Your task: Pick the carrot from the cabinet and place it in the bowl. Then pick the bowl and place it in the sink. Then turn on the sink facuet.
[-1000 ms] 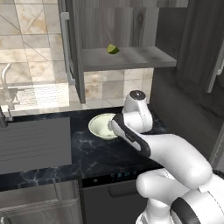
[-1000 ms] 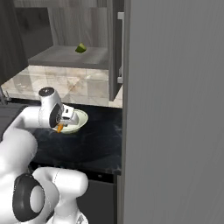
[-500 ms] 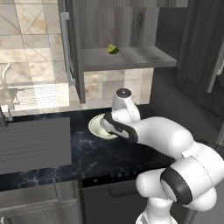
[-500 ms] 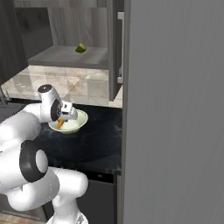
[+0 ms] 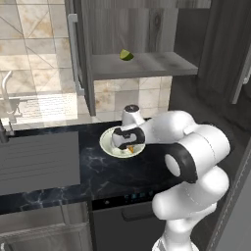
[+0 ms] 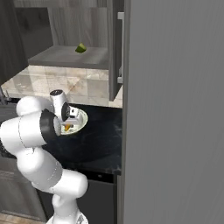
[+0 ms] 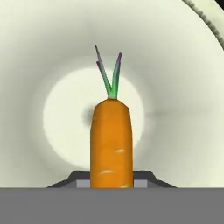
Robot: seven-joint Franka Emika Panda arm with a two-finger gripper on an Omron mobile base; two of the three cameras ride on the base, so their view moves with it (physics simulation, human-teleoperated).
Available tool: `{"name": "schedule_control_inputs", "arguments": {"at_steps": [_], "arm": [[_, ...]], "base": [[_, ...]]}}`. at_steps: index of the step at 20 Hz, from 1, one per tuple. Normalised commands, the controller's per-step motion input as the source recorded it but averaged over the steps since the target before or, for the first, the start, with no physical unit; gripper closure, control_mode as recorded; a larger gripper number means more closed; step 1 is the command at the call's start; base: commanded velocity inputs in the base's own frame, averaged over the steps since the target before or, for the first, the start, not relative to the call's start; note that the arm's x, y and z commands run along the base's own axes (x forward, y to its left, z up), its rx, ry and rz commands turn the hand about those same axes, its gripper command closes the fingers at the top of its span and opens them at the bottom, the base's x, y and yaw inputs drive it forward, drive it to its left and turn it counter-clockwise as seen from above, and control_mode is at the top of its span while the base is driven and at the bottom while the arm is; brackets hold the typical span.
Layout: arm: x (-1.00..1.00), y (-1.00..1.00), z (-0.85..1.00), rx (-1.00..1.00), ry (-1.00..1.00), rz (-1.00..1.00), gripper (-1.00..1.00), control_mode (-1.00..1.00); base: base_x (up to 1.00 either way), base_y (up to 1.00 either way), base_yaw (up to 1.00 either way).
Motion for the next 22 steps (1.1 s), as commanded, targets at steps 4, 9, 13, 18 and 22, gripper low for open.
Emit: {"name": "schedule_control_inputs", "arguments": {"at_steps": [4, 9, 13, 18, 22], "arm": [[0.26, 0.06, -0.17, 0.00, 0.00, 0.00, 1.00, -1.00], [0.08, 0.15, -0.08, 0.00, 0.00, 0.00, 1.00, -1.00], [-0.03, 0.13, -0.03, 0.00, 0.00, 0.00, 1.00, -1.00], [-0.13, 0.01, 0.00, 0.00, -0.01, 0.00, -1.00, -1.00], [-0.12, 0.00, 0.14, 0.04, -0.08, -0.01, -1.00, -1.00]], "base": [[0.00, 0.00, 0.00], [0.00, 0.00, 0.00], [0.00, 0.00, 0.00], [0.00, 0.00, 0.00], [0.00, 0.00, 0.00]]}}
